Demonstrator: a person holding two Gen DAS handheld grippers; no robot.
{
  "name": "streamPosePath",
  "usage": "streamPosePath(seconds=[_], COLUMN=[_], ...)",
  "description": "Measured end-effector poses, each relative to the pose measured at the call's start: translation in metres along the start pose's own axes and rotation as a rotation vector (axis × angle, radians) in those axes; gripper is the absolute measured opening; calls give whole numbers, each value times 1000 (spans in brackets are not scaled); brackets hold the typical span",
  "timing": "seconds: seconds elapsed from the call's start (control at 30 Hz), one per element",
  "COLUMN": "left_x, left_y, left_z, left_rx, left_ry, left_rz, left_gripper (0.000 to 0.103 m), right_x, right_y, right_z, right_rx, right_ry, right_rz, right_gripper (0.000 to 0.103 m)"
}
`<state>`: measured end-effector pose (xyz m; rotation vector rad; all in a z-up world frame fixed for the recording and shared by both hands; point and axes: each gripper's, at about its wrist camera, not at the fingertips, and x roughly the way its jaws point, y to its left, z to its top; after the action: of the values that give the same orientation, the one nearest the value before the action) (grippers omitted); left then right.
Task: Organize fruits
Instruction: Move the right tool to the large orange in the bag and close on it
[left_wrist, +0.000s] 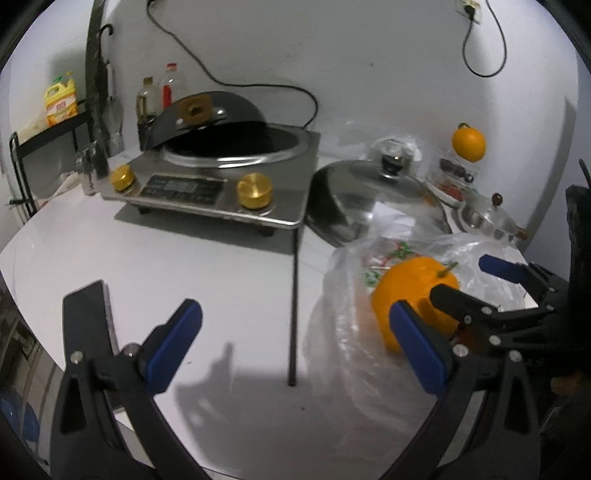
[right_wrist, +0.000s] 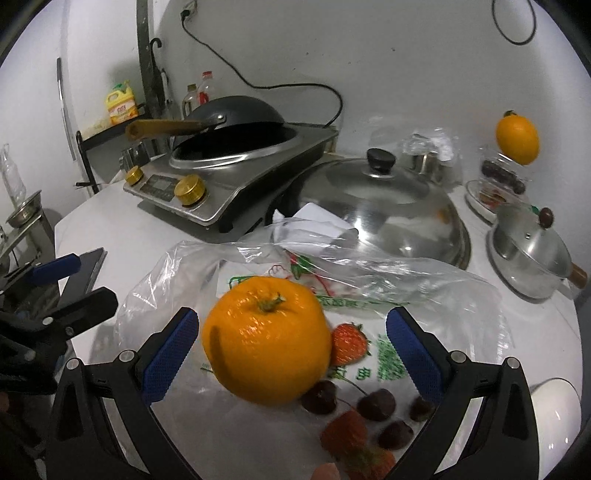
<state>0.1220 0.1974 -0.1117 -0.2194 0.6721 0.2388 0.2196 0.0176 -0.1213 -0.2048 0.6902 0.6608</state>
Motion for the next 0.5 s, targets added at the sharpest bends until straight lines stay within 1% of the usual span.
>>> streamPosePath(seconds=[0.2, 0.37, 0.5], left_x=[8, 11, 14], left_y=[15, 24, 29], left_z=[-3, -4, -7], left_rx=[-28, -39, -48], left_ry=[7, 4, 10], left_rz=[-1, -5, -9], left_gripper=[102, 102, 102], right_x=[21, 41, 52], right_y=[10, 18, 24], right_z=[1, -3, -5], right_rx=[-24, -37, -53], right_ry=[36, 96, 119], right_rz=[2, -11, -32], right_gripper=[103, 103, 103])
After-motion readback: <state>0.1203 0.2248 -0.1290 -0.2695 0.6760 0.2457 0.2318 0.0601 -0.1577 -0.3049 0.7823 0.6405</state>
